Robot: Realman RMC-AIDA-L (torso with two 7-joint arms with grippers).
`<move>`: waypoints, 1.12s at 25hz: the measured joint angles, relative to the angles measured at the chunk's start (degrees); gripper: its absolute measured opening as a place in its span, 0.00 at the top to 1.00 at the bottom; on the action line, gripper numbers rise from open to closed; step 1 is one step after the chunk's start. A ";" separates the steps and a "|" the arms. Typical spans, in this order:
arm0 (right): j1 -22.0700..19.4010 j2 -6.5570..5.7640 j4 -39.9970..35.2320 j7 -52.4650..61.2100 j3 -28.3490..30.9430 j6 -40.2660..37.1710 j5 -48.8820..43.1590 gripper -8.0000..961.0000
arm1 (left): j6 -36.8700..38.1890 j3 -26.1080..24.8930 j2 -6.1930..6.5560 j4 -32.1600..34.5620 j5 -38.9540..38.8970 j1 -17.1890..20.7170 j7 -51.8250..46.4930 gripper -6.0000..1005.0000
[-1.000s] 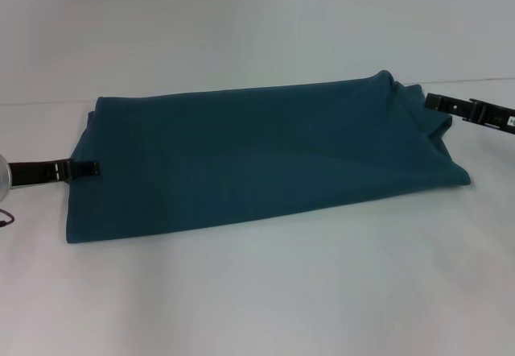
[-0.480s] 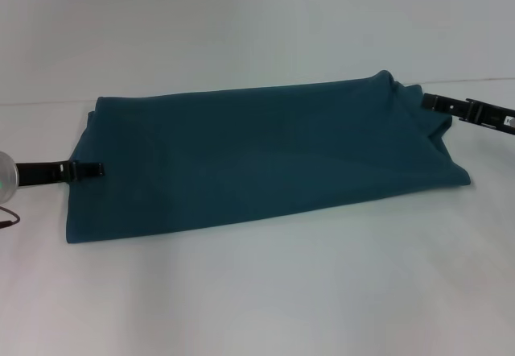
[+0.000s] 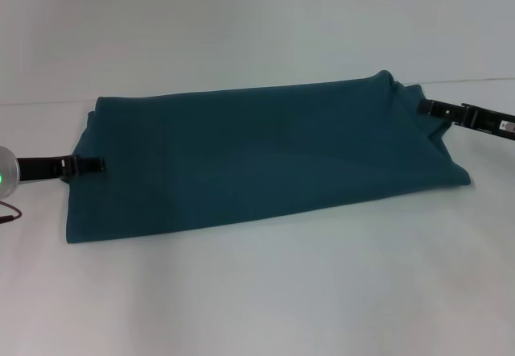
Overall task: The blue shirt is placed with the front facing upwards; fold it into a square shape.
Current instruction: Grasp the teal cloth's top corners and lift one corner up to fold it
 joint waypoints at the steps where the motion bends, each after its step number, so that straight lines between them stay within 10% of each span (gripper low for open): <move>1: 0.09 -0.02 0.13 -0.01 0.00 0.00 0.00 0.15 | 0.01 -0.02 0.00 0.00 -0.06 -0.02 -0.01 0.12; 28: 1.00 -0.21 0.36 0.03 -0.17 0.82 0.00 0.15 | -4.58 0.16 -0.30 -3.90 0.10 0.42 1.33 0.13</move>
